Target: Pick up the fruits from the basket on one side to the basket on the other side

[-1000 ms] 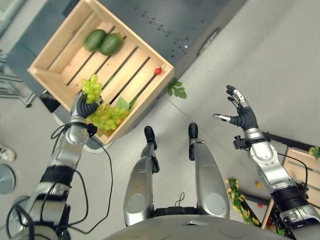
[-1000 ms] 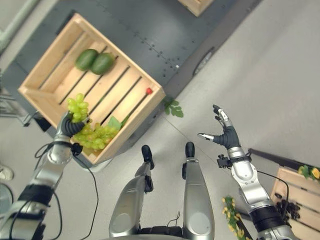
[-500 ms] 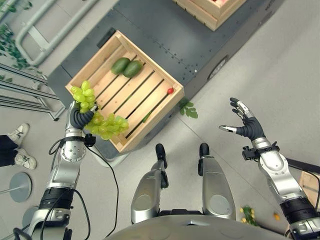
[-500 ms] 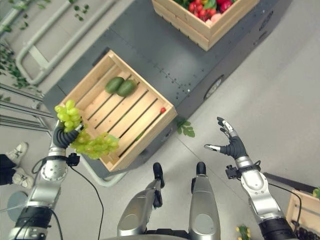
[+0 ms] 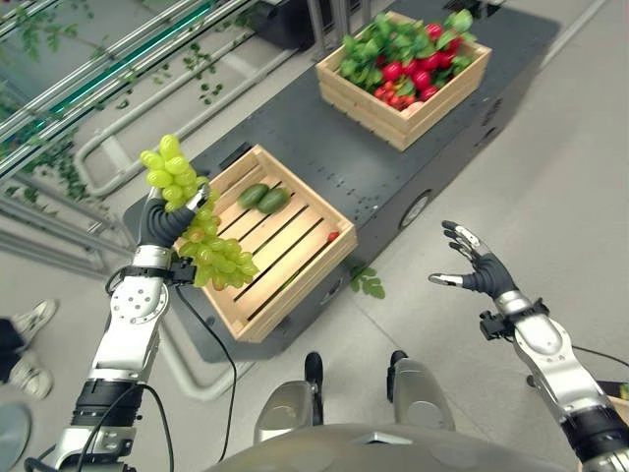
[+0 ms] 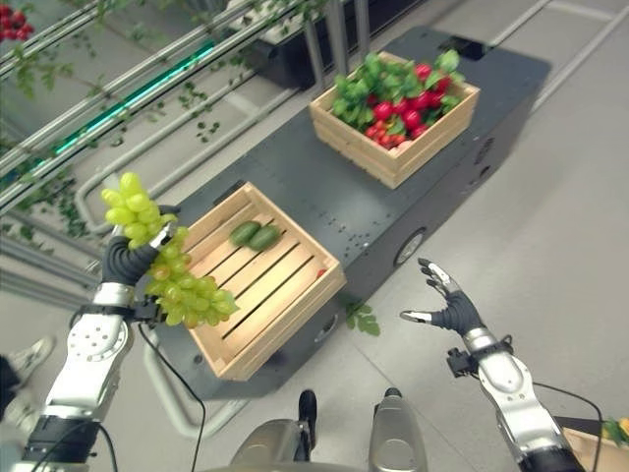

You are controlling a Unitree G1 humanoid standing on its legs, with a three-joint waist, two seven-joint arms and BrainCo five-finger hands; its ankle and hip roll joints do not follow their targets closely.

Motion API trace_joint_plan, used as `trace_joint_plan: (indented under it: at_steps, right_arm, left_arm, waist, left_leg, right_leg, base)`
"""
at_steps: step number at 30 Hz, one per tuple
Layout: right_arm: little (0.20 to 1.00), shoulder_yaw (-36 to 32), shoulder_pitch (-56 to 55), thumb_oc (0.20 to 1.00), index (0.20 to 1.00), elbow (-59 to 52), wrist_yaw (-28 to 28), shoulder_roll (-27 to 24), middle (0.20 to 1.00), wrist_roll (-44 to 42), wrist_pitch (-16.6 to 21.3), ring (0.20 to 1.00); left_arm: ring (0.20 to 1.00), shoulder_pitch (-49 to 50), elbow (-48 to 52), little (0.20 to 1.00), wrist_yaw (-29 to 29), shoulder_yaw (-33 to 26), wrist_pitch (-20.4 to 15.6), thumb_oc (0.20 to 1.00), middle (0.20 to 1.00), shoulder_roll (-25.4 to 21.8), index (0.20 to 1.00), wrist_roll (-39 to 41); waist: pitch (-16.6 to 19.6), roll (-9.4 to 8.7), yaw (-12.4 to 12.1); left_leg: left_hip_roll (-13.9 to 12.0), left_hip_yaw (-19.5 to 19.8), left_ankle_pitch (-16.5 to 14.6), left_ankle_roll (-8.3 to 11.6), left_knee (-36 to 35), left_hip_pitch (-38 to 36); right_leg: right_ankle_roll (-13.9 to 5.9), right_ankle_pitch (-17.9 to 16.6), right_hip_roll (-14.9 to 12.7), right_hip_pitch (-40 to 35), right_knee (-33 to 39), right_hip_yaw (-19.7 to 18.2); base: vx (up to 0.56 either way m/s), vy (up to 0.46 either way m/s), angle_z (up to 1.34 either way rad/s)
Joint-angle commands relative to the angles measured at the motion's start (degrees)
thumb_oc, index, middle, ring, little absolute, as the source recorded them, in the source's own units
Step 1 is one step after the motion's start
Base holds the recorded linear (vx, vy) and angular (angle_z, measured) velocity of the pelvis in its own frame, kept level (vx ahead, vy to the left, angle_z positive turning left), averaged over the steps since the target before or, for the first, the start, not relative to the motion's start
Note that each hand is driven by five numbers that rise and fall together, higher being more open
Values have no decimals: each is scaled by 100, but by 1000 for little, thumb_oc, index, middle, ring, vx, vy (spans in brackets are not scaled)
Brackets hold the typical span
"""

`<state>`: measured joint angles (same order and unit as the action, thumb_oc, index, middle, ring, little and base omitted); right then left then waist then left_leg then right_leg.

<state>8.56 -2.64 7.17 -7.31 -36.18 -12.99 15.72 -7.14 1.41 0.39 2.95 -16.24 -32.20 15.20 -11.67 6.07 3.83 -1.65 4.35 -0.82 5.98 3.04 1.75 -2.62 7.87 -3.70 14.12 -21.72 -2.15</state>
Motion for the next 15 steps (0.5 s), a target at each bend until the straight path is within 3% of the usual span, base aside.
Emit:
trace_joint_plan:
  at_steps: [1, 2, 4, 5, 6, 7, 8, 9, 11, 13, 15]
  right_arm:
    - [1000, 651, 800, 1000, 1000, -214, -371, 45, 1000, -419, 70, 1000]
    - [1000, 648, 809, 1000, 1000, -204, -370, 56, 1000, -419, 69, 1000]
    - [1000, 1065, 1263, 1000, 1000, -227, -495, 232, 1000, -496, 16, 1000]
    - [1000, 1063, 1280, 1000, 1000, -221, -494, 244, 1000, -495, 17, 1000]
    - [1000, 1276, 1563, 1000, 1000, -293, -581, 397, 1000, -567, -32, 1000]
    - [1000, 1271, 1577, 1000, 1000, -290, -582, 402, 1000, -569, -33, 1000]
    - [1000, 1383, 1718, 1000, 1000, -292, -613, 447, 1000, -672, -58, 1000]
    - [1000, 1572, 1909, 1000, 1000, -203, -707, 598, 1000, -924, -142, 1000]
    - [1000, 1625, 1941, 1000, 1000, -214, -785, 660, 1000, -1063, -180, 1000]
    - [1000, 1683, 1849, 1000, 1000, -338, -971, 765, 1000, -1537, -338, 1000]
    - [1000, 1717, 1811, 1000, 1000, -357, -1020, 808, 1000, -1682, -343, 1000]
  left_arm:
    - [200, -1223, 280, 200, -428, 421, -542, 200, 200, -423, 200, 755]
    - [200, -1241, 263, 200, -431, 433, -549, 200, 200, -433, 200, 761]
    - [200, -1808, 237, 200, -559, 846, -585, 200, 200, -607, 200, 816]
    - [200, -1831, 221, 200, -560, 852, -593, 200, 200, -620, 200, 821]
    - [200, -2073, 216, 200, -559, 948, -555, 200, 200, -641, 200, 822]
    - [200, -2092, 208, 200, -558, 952, -557, 200, 200, -647, 200, 823]
    - [200, -2295, 228, 200, -558, 1061, -542, 200, 200, -627, 200, 819]
    - [200, -2628, 142, 200, -595, 1254, -534, 200, 200, -623, 200, 913]
    - [200, -2815, 121, 200, -625, 1418, -521, 200, 200, -582, 200, 913]
    - [200, -3069, 117, 200, -778, 1597, -487, 200, 200, -500, 200, 1044]
    - [200, -3063, 78, 200, -768, 1614, -511, 200, 200, -482, 200, 998]
  waist:
    - [152, -503, 80]
    - [173, -496, 39]
    - [126, -639, 94]
    - [132, -670, 70]
    - [83, -648, -80]
    - [80, -667, -77]
    - [73, -642, -183]
    - [118, -642, -228]
    - [194, -665, -225]
    - [479, -852, -214]
    - [548, -899, -220]
  left_leg:
    - [368, -470, -396, -320, -112, -487]
    - [360, -502, -434, -333, -148, -513]
    - [381, -866, -354, -442, -379, -519]
    - [398, -895, -312, -438, -388, -489]
    - [250, -1153, -280, -469, -321, -436]
    - [262, -1153, -254, -465, -313, -408]
    - [197, -1283, -209, -497, -250, -333]
    - [114, -1434, -125, -552, -259, -273]
    - [82, -1502, -92, -557, -300, -271]
    - [137, -1560, -50, -499, -421, -261]
    - [110, -1630, -39, -467, -480, -317]
  right_leg:
    - [-927, -1407, 74, -300, 1289, -453]
    - [-935, -1358, 90, -295, 1287, -482]
    - [-1214, -1706, 84, 91, 1260, -551]
    - [-1215, -1755, 76, 124, 1281, -584]
    - [-1126, -1509, -147, 247, 1052, 210]
    - [-1119, -1531, -159, 270, 1052, 208]
    - [-946, -1323, -366, 159, 810, 703]
    - [-848, -1014, -357, -91, 335, 735]
    - [-834, -895, -318, -267, 260, 613]
    - [-839, -890, -323, -791, 1040, 343]
    - [-837, -939, -346, -881, 1354, 390]
  base:
    - [-109, 169, -84]
    - [-193, 138, -115]
    - [-172, 131, -136]
    - [-228, 111, -149]
    - [-136, 22, -163]
    - [-201, 44, -167]
    - [-210, 31, -144]
    - [-196, 36, -90]
    - [-121, -31, -50]
    - [-14, -112, -42]
    - [57, -79, -39]
